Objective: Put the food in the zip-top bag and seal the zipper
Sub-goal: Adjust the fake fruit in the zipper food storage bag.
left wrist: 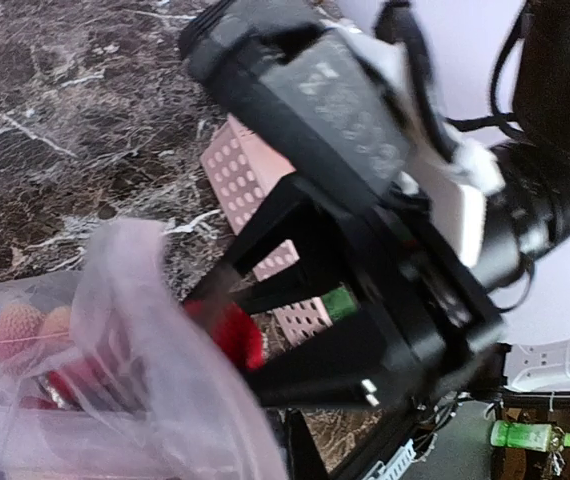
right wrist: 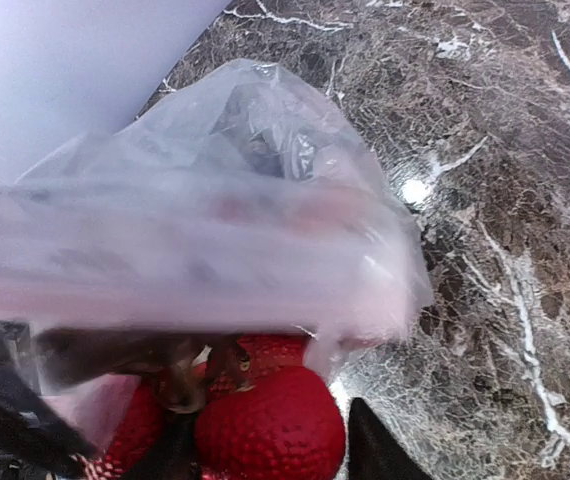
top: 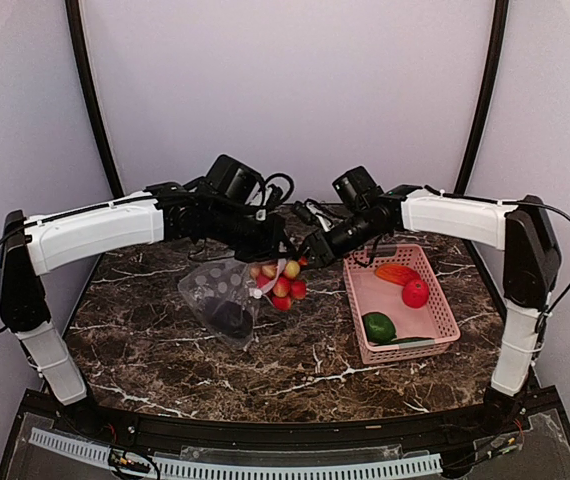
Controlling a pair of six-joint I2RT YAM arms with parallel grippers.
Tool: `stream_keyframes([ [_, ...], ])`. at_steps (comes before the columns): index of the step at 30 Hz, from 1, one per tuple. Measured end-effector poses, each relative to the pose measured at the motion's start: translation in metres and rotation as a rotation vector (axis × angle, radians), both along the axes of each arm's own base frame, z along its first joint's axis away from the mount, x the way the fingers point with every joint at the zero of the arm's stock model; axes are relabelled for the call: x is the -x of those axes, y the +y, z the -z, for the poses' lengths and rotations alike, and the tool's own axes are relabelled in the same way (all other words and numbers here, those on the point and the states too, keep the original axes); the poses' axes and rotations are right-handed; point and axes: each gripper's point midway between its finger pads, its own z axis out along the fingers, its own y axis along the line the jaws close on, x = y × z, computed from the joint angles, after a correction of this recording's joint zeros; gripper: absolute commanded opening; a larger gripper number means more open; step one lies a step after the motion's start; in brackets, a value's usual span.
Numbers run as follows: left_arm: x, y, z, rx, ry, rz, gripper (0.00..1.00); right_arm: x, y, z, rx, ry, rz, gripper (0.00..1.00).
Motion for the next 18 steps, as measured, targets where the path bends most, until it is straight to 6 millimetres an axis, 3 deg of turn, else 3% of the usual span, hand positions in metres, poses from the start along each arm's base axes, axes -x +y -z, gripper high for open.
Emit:
stream_keyframes([
  [3,-0.006,0.005,0.020,-0.058,0.015,-0.027,0.01,0.004,-0.004,0.003,0.022,0.001,0.004,0.95],
  [4,-0.007,0.005,0.022,-0.063,0.013,-0.032,0.01,0.004,-0.007,0.001,0.018,0.002,0.011,0.98],
  [9,-0.013,0.002,0.034,-0.082,0.010,-0.041,0.01,0.021,-0.016,-0.051,-0.065,-0.115,-0.027,0.99],
  [14,-0.022,0.008,0.040,-0.092,0.015,-0.067,0.01,0.017,-0.035,-0.117,-0.112,-0.223,-0.010,0.99],
  [18,-0.033,0.017,0.052,-0.119,0.038,-0.094,0.01,0.037,-0.046,-0.191,-0.125,-0.296,-0.004,0.99],
])
